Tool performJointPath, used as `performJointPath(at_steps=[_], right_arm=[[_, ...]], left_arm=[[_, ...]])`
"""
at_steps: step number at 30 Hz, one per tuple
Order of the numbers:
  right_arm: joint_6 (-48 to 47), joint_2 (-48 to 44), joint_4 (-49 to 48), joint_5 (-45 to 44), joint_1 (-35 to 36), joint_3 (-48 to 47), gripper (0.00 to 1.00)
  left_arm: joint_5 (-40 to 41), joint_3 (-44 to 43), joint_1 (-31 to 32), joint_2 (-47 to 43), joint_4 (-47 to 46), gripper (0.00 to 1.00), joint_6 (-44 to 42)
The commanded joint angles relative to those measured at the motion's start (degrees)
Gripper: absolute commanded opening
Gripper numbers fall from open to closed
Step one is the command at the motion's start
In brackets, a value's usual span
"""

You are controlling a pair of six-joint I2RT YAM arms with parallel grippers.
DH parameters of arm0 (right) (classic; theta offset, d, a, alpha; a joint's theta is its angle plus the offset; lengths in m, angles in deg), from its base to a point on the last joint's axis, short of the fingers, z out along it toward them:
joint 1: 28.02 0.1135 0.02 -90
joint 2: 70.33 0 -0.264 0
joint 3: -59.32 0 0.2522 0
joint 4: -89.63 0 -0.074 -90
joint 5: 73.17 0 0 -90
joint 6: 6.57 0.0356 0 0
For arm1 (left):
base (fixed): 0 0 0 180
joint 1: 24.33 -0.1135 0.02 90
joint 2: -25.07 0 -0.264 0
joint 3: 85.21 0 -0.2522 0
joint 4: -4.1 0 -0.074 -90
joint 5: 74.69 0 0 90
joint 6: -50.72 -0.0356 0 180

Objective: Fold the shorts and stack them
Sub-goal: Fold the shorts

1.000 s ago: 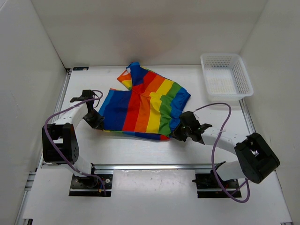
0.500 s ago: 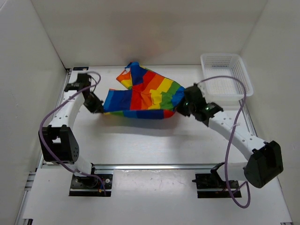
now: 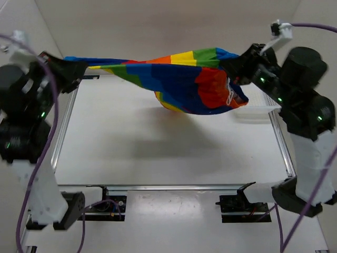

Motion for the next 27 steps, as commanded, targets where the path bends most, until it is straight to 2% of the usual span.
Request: performJointPath(at_steps=[1,3,9,12,15,21,27], right_arm=[[-6.5,-5.7,6.2,6.6,-0.1,-1.8,0.0],[-6.5,-8.0,6.2,8.9,-0.1,-1.8,0.0],[-5.4,-12.2,6.7,15.1,-0.1,-3.0,0.0],[-3.8,-15.0,6.2,15.1,-0.1,-3.0,0.0],[-1.2,-17.8,5.4,12.9,-0.1,1.0,0.0],[0.0,-19.8,5.4,-0.7,-0.1,15.2,0.0],[-2.9,-10.4,0.0,-11.8,-0.6,27.2,0.0]], left_arm=[[3.4,-2.9,-0.4,-6.6,-1.3,0.1,1.5],[5.0,-4.1,-0.4,-9.0,-1.3,0.1,1.5],[9.6,-17.4,-0.4,-11.1,1.3,0.1,2.0],[8.9,-20.3,-0.4,-10.6,1.3,0.1,1.0],[7.7,-20.4,0.2,-9.2,1.3,0.1,0.4],[6.5,-8.8,0.2,-4.4,-1.0,0.1,-0.1],[5.7,-1.6,0.2,8.2,-3.0,0.1,-2.2]])
